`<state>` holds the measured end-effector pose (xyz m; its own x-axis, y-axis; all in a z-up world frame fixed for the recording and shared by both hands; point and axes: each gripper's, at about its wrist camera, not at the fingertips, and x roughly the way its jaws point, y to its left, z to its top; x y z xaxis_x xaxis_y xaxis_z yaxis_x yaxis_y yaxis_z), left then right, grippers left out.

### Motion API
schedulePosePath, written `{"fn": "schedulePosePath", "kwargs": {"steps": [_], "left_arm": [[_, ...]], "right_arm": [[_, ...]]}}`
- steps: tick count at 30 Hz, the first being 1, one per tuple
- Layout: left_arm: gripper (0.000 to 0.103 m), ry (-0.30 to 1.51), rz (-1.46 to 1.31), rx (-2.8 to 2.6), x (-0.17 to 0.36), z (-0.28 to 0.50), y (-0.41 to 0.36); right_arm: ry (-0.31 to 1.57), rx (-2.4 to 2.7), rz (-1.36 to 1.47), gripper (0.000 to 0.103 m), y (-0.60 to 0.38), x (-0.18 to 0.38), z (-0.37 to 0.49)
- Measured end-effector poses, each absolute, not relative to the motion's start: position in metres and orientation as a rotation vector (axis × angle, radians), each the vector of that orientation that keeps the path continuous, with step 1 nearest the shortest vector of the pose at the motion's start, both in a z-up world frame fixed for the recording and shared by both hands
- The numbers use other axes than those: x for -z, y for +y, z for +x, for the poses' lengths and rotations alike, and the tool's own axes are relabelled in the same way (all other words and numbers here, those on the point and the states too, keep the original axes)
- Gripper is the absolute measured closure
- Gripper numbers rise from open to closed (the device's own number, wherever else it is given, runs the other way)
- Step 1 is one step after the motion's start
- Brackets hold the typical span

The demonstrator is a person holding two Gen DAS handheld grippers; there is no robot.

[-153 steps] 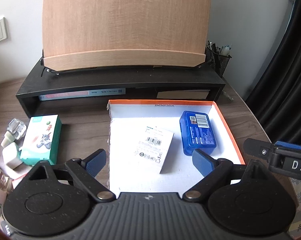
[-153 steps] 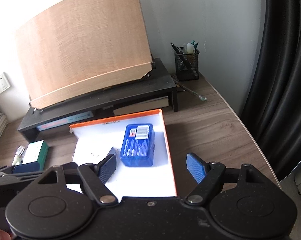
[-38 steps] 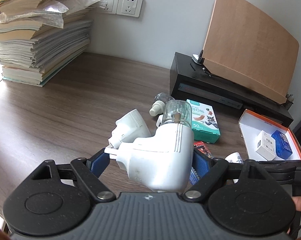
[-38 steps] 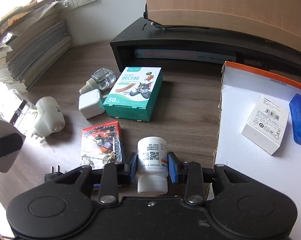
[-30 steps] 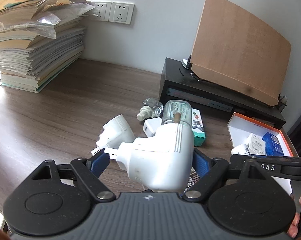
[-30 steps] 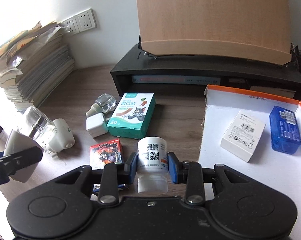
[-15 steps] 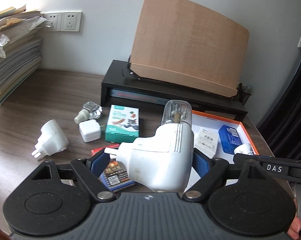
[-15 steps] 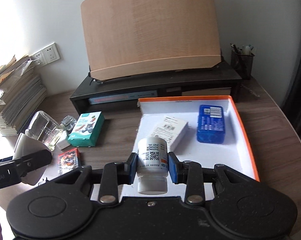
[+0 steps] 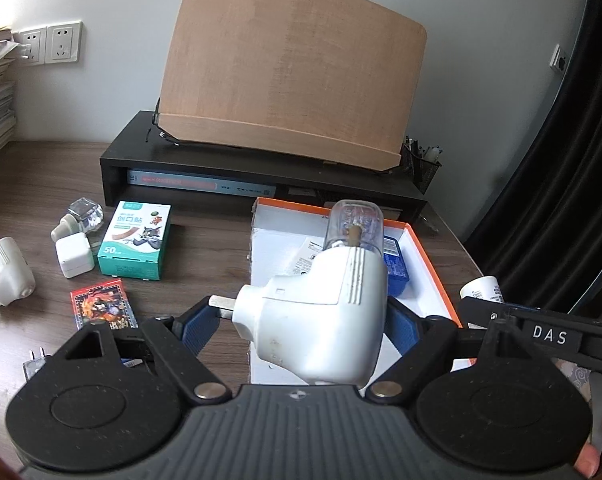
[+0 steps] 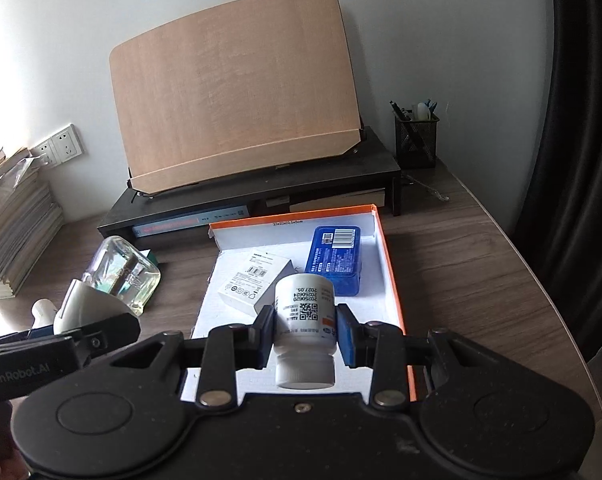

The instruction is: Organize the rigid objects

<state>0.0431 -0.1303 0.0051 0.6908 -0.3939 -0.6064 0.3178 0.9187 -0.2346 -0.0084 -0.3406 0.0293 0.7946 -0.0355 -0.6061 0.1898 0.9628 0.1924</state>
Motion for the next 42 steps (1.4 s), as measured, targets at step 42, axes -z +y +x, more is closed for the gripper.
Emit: {"fn": "schedulePosePath", "kwargs": {"steps": [42], "left_arm": [[0.015, 0.744, -0.037, 0.366, -0.001, 0.054, -0.160]], "right_arm": [[0.649, 0.106, 0.280, 0.063, -0.351, -0.025, 0.002]]}}
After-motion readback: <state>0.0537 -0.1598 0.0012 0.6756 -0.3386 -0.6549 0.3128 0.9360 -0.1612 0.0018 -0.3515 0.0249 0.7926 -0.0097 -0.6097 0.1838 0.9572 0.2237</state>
